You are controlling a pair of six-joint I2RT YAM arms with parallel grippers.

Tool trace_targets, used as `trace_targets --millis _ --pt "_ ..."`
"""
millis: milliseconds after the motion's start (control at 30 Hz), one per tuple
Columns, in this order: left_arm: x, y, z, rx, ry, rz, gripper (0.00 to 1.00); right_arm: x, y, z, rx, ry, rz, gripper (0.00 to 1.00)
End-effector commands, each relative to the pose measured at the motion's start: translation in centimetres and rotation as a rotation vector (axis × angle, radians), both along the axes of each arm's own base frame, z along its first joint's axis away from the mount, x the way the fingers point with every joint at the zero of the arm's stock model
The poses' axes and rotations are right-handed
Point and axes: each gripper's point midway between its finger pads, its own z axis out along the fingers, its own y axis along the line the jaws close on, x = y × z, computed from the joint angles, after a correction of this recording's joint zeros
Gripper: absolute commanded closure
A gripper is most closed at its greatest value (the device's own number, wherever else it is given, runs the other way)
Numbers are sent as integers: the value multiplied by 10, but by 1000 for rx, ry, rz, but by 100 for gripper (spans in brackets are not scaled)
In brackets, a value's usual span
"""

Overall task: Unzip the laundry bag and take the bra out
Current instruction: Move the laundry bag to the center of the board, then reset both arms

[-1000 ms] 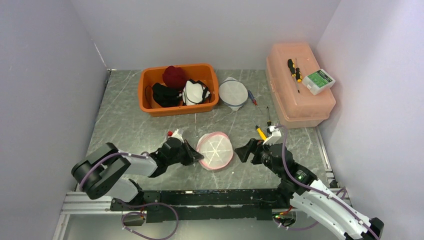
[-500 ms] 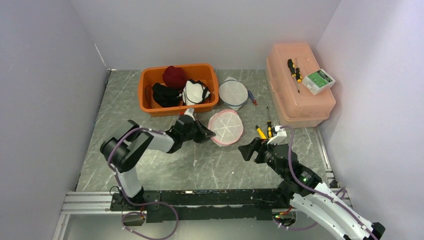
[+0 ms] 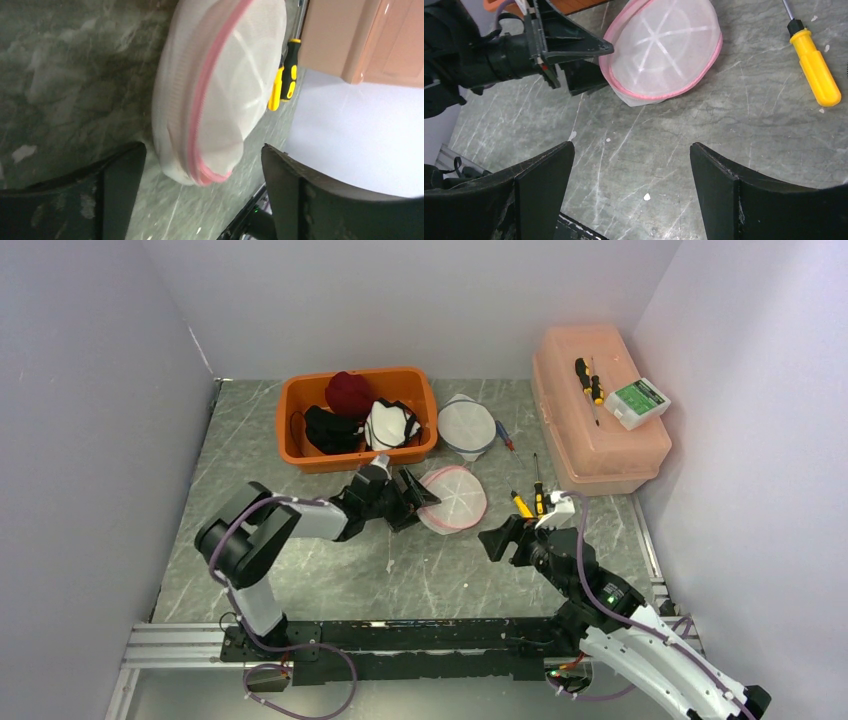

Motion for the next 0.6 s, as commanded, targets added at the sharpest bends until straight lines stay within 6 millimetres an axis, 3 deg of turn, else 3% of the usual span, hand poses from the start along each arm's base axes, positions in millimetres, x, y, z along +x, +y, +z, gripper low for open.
trace_targets --millis 0,167,333,433,567 --pt "-27 16 5 85 -6 -31 6 5 3 37 31 -80 12 9" --pt "-62 38 35 197 -76 -59 6 5 4 60 13 -110 35 7" --pt "-75 84 86 380 -210 -16 6 12 -5 90 -9 -169 -11 1" --pt "-71 126 130 502 -322 78 6 28 -25 105 -1 -165 -181 0" --pt "-73 176 164 646 -373 203 6 48 -58 109 -12 -76 -481 0"
